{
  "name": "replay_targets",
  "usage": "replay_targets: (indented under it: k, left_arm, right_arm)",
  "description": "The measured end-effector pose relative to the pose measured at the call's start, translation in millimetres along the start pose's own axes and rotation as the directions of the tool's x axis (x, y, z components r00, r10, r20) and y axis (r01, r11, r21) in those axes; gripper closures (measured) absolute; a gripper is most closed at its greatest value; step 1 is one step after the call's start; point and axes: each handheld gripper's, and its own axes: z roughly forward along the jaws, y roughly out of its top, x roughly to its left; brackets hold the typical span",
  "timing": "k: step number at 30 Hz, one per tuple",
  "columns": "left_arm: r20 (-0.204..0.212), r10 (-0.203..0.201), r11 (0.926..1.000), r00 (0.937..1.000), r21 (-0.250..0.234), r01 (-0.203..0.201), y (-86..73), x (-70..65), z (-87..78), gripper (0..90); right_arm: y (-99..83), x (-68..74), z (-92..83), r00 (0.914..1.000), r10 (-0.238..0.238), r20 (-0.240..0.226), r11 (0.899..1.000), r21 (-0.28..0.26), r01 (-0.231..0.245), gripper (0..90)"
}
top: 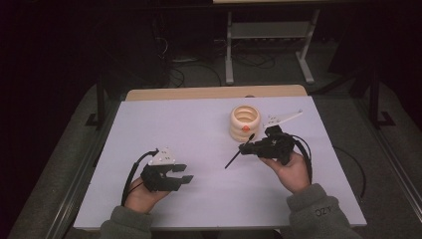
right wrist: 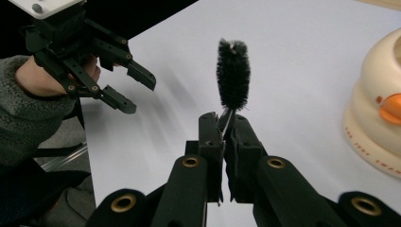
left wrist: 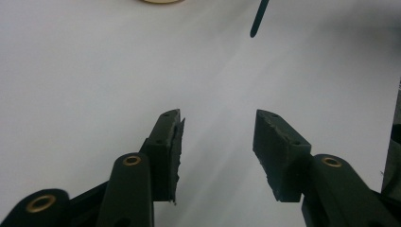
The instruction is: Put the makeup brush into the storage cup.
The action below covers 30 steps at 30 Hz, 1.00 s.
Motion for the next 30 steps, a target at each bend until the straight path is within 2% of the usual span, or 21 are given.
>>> replay_targets:
  k: [8,9,11,12,18,20,23,26,28,30]
  left_arm:
    - [-0.017,-0.022,0.9998,0.9996,0.003,0.022,-1.9,4.3,-2.6,45.9]
    - [-0.019,-0.011,0.9999,0.9998,0.008,0.012,-2.2,5.9,-3.4,45.5]
    - [-0.02,-0.023,0.9997,0.9995,0.002,0.023,-2.6,6.1,-4.2,44.9]
    - [-0.02,-0.016,0.9998,0.9997,0.007,0.016,-2.6,6.9,-4.9,44.7]
    - [-0.031,-0.026,0.9996,0.9992,-0.011,0.026,-3.0,9.2,-8.3,42.0]
    - [-0.032,-0.008,1.0,0.9995,-0.003,0.007,-2.9,10.5,-10.3,41.8]
    - [-0.037,-0.023,0.9996,0.9991,-0.017,0.022,-2.9,10.8,-11.4,41.4]
    - [-0.04,-0.019,0.9997,0.999,-0.013,0.018,-3.1,12.4,-13.8,41.1]
    - [-0.039,-0.035,0.9992,0.9986,-0.022,0.034,-3.3,12.5,-14.5,40.5]
    - [-0.043,-0.032,0.9993,0.9986,-0.023,0.031,-3.4,13.3,-15.6,40.2]
  right_arm:
    - [7.8,-4.7,-7.2,1.0,0.004,0.008,1.0,-0.005,-0.004,84.5]
    - [8.3,-5.4,-7.5,0.9999,0.004,0.011,1.0,-0.008,-0.003,84.5]
    - [10.1,-7.1,-9.5,0.9999,0.008,0.013,1.0,-0.008,-0.008,84.5]
    - [11.4,-7.8,-10.2,0.9998,0.016,0.013,1.0,-0.009,-0.016,84.5]
    - [20.6,-11.8,-15.7,0.9992,0.021,0.033,1.0,-0.017,-0.021,84.5]
    - [25.0,-12.4,-18.9,0.999,0.02,0.04,1.0,-0.023,-0.019,84.5]
    - [31.5,-12.6,-24.6,0.9985,0.015,0.053,1.0,-0.027,-0.013,84.5]
    - [36.7,-14.2,-29.6,0.9979,0.016,0.063,0.999,-0.029,-0.014,84.5]
    - [39.4,-15.4,-31.8,0.9977,0.023,0.064,0.999,-0.029,-0.021,84.5]
    - [41.7,-16.5,-33.2,0.9972,0.024,0.071,0.999,-0.026,-0.023,84.5]
